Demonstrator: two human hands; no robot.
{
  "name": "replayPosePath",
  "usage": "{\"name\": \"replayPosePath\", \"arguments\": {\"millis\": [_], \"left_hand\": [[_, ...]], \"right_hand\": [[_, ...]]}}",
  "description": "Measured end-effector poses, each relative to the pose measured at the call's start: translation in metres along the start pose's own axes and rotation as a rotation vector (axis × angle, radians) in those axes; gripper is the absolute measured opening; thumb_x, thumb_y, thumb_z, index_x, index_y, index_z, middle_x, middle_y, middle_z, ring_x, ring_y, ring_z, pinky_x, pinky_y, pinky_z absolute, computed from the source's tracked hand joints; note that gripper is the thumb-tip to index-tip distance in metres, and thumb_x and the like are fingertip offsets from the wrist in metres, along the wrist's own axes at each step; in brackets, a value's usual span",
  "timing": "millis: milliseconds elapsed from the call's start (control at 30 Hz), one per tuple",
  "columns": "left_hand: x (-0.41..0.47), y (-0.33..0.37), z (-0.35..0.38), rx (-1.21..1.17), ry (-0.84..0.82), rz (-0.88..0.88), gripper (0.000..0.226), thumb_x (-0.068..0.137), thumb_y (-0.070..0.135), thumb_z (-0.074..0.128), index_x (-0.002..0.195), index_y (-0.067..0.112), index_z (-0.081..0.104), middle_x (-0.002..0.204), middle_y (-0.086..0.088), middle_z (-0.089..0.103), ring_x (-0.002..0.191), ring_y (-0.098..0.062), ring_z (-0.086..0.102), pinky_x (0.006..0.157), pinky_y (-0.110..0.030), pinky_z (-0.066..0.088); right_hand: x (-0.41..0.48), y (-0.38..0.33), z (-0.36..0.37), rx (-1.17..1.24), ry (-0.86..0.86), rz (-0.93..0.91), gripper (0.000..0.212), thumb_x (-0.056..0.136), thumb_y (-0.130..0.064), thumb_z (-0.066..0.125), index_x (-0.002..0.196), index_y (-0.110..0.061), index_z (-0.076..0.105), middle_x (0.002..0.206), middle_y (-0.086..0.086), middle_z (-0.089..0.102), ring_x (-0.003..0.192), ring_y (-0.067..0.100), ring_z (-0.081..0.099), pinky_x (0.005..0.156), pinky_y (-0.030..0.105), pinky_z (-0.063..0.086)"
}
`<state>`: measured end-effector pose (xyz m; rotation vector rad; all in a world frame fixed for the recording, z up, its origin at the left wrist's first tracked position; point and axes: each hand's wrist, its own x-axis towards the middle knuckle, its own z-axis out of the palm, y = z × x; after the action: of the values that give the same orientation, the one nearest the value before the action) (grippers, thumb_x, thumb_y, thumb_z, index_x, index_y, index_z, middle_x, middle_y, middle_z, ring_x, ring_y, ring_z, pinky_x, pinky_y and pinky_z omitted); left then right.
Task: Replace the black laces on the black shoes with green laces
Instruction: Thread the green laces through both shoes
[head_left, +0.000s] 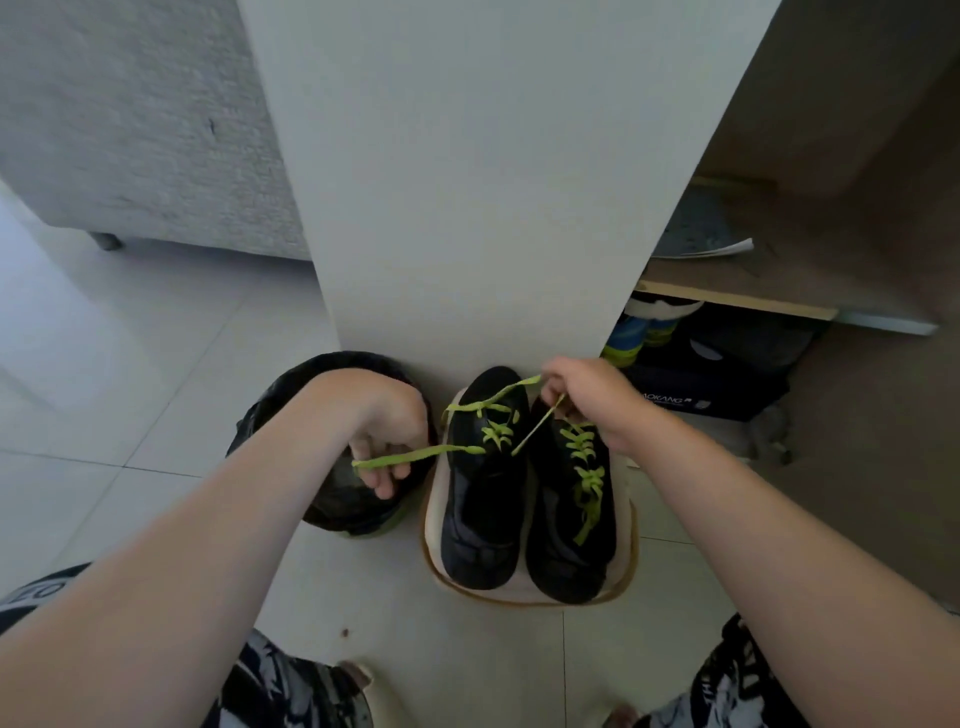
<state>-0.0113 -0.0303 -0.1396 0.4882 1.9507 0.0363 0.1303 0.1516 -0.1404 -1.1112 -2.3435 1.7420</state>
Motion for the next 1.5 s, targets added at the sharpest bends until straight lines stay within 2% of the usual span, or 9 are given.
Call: {"name": "replayPosePath", "arguments": {"millis": [167, 333, 467, 600, 667, 767, 1133, 1300, 1500], "left_hand": [[0.008, -0.003, 0.005, 0.312, 0.116, 0.075, 0.033, 0.096, 0.006, 0.054, 0.128, 0.009, 0.058, 0.111, -0.016, 0.068, 0.089, -0.029, 0.069, 0.084, -0.039, 0.058], [0.016, 0.014, 0.022, 0.245, 0.498, 0.594, 0.036, 0.093, 0.007, 0.056, 0.118, 0.028, 0.069, 0.113, 0.007, 0.068, 0.102, -0.012, 0.061, 0.088, -0.022, 0.044], [0.024, 0.022, 0.034, 0.396, 0.537, 0.704, 0.036, 0.091, 0.012, 0.062, 0.123, 0.026, 0.069, 0.112, 0.002, 0.063, 0.106, -0.016, 0.060, 0.090, -0.024, 0.044], [0.027, 0.025, 0.036, 0.481, 0.670, 0.711, 0.023, 0.092, 0.019, 0.058, 0.106, 0.022, 0.076, 0.104, 0.002, 0.071, 0.096, -0.019, 0.064, 0.082, -0.026, 0.046], [0.025, 0.026, 0.037, 0.429, 0.676, 0.709, 0.015, 0.089, 0.016, 0.056, 0.089, 0.016, 0.071, 0.091, -0.001, 0.067, 0.085, -0.019, 0.061, 0.072, -0.028, 0.044], [0.023, 0.021, 0.039, 0.341, 0.616, 0.729, 0.018, 0.085, 0.014, 0.054, 0.072, 0.026, 0.050, 0.089, 0.002, 0.052, 0.078, -0.015, 0.051, 0.068, -0.025, 0.037], [0.037, 0.008, 0.035, 0.280, 0.562, 0.697, 0.022, 0.091, 0.043, 0.063, 0.079, 0.025, 0.066, 0.098, 0.007, 0.053, 0.086, -0.009, 0.055, 0.079, -0.027, 0.042], [0.040, -0.007, 0.033, -0.141, 0.516, 0.641, 0.024, 0.097, 0.024, 0.060, 0.074, 0.017, 0.058, 0.088, -0.007, 0.071, 0.085, -0.017, 0.073, 0.081, -0.033, 0.058], [0.037, 0.014, 0.043, 0.362, 0.817, 0.873, 0.015, 0.092, 0.025, 0.063, 0.106, 0.023, 0.068, 0.098, 0.005, 0.060, 0.092, -0.013, 0.058, 0.074, -0.024, 0.041]], "right_hand": [[0.010, 0.010, -0.018, -0.079, 0.277, 0.157, 0.031, 0.093, -0.029, 0.048, 0.068, -0.011, 0.053, 0.077, 0.011, 0.070, 0.054, 0.019, 0.053, 0.046, 0.021, 0.037], [0.000, 0.006, -0.029, -1.014, 0.328, 0.232, 0.014, 0.091, -0.024, 0.055, 0.093, -0.013, 0.063, 0.085, 0.003, 0.058, 0.071, 0.021, 0.052, 0.060, 0.027, 0.036], [-0.003, 0.020, -0.029, -1.346, 0.248, 0.108, 0.064, 0.081, -0.019, 0.066, 0.138, -0.016, 0.037, 0.136, 0.017, 0.043, 0.124, 0.035, 0.042, 0.095, 0.044, 0.039], [-0.011, 0.017, 0.002, -0.918, -0.001, -0.401, 0.066, 0.074, -0.012, 0.065, 0.137, -0.023, 0.051, 0.138, 0.006, 0.044, 0.132, 0.026, 0.038, 0.107, 0.035, 0.034], [-0.019, 0.015, 0.023, -0.773, -0.123, -0.361, 0.043, 0.077, -0.029, 0.069, 0.119, -0.024, 0.059, 0.116, -0.001, 0.059, 0.111, 0.021, 0.056, 0.094, 0.032, 0.047], [-0.020, 0.024, 0.037, -0.902, -0.162, -0.298, 0.058, 0.069, -0.058, 0.074, 0.111, -0.026, 0.050, 0.101, -0.004, 0.059, 0.090, 0.019, 0.059, 0.076, 0.039, 0.054], [-0.013, 0.032, 0.039, -0.866, -0.042, -0.219, 0.035, 0.082, -0.041, 0.064, 0.115, -0.032, 0.064, 0.111, -0.007, 0.067, 0.103, 0.020, 0.063, 0.076, 0.031, 0.049], [-0.012, 0.030, 0.038, -0.762, -0.066, -0.110, 0.045, 0.079, -0.023, 0.059, 0.122, -0.035, 0.062, 0.118, -0.009, 0.065, 0.111, 0.018, 0.060, 0.090, 0.035, 0.051], [-0.011, 0.033, 0.037, -0.728, -0.070, -0.140, 0.038, 0.078, -0.039, 0.068, 0.115, -0.036, 0.066, 0.106, -0.010, 0.068, 0.102, 0.018, 0.063, 0.084, 0.033, 0.052]]}}
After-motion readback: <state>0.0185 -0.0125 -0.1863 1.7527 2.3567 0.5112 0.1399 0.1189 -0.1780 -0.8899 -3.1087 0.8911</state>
